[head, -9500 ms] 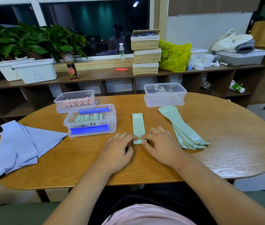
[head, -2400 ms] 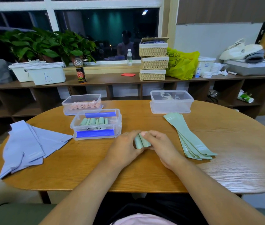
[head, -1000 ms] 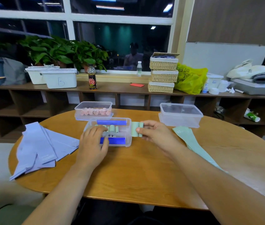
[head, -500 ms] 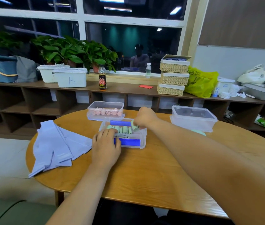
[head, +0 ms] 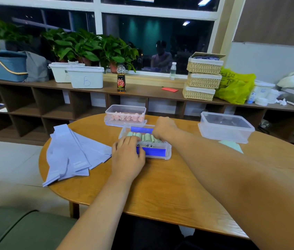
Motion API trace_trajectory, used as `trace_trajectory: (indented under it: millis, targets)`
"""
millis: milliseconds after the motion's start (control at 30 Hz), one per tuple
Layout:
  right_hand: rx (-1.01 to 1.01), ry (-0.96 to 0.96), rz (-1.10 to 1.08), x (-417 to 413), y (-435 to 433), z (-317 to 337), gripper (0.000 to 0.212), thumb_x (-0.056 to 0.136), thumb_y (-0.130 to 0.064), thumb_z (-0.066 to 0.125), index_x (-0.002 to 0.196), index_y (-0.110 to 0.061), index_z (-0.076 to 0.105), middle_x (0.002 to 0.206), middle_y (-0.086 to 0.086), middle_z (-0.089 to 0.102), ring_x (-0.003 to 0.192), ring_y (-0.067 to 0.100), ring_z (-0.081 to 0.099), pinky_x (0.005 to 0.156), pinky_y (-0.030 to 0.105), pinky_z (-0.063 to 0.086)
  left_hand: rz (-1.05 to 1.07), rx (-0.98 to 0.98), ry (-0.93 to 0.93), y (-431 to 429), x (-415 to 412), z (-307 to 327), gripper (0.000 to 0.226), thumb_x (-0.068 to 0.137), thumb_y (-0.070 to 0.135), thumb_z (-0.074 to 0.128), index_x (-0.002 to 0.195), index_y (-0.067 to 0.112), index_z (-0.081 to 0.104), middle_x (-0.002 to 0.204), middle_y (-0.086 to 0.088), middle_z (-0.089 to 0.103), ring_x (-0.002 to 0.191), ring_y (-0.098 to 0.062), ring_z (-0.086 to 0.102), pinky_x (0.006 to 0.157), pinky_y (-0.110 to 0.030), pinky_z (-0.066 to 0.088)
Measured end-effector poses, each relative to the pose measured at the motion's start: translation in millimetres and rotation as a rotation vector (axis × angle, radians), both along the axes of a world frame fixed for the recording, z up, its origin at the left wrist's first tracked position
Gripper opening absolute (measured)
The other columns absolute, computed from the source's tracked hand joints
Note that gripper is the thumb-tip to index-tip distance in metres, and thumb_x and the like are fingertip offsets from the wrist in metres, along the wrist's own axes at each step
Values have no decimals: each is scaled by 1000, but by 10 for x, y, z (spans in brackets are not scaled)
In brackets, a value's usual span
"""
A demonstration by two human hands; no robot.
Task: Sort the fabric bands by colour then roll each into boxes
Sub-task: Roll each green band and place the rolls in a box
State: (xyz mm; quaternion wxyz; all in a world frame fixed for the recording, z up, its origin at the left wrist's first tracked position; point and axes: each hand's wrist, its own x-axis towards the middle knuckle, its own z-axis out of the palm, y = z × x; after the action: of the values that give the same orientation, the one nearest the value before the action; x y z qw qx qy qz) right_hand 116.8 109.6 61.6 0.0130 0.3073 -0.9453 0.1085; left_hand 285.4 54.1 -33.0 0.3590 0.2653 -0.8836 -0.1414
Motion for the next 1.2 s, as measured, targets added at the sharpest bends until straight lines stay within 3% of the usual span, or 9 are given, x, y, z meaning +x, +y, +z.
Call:
trace_trajectory:
  millis: [200,333,467,600,733,867,1000,1067,1200]
  targets:
    - [61,-84,-17,3,-16,39,12,93,-14,74,86,-13,64,89,6,75,76,17,74,54,28,50,0,-5,1,9,0,-9,34,99,37,57,132,30,61,131,12,62,128,-11,50,114,-37,39]
    - [161,11,23,0,-13,19,18,94,-13,73,83,-13,58,90,5,67,74,17,65,58,27,50,1,-8,-7,12,0,-5,34,99,37,58,133,30,60,132,12,62,128,-11,49,113,-37,38]
    - [231,159,98,27,17,42,11,95,-15,73,96,-15,62,95,4,65,90,20,67,75,30,59,6,-9,-14,14,11,-6,34,99,37,59,133,30,60,132,12,61,129,-11,49,113,-37,38]
    - [227,175,103,2,88,71,13,96,-19,69,90,-17,58,86,2,63,76,17,62,59,28,48,0,-3,-23,12,7,2,35,99,37,59,133,30,60,133,11,61,129,-11,49,114,-37,39]
    - [108,201,64,-17,261,101,17,95,-21,60,78,-20,58,81,1,64,82,21,64,75,36,51,-5,6,-11,8,7,-10,36,99,36,60,134,29,60,135,11,61,131,-11,49,114,-36,40]
    - [-90,205,109,7,599,19,29,96,-30,54,79,-26,78,77,-8,70,83,19,64,79,37,52,-8,-12,-2,18,8,1,37,98,34,60,134,28,60,136,10,61,131,-11,50,114,-36,39]
    - [-223,200,174,78,1052,-145,28,101,-36,56,84,-31,78,86,-10,64,91,17,54,81,38,43,9,-133,-4,130,11,37,38,94,33,66,132,26,62,138,6,61,137,-16,49,122,-47,36]
    - [-276,208,157,64,1259,-262,28,102,-40,57,85,-30,77,87,-11,61,91,16,55,85,41,46,-41,-230,-12,266,-9,43,36,94,33,65,129,25,63,136,6,61,138,-17,49,122,-49,36]
    - [-320,248,105,29,1725,-442,22,102,-48,59,102,-39,79,97,-15,63,96,12,58,92,40,51,-288,-274,28,567,-134,-4,24,92,27,64,116,23,67,120,9,62,121,-16,54,109,-37,45]
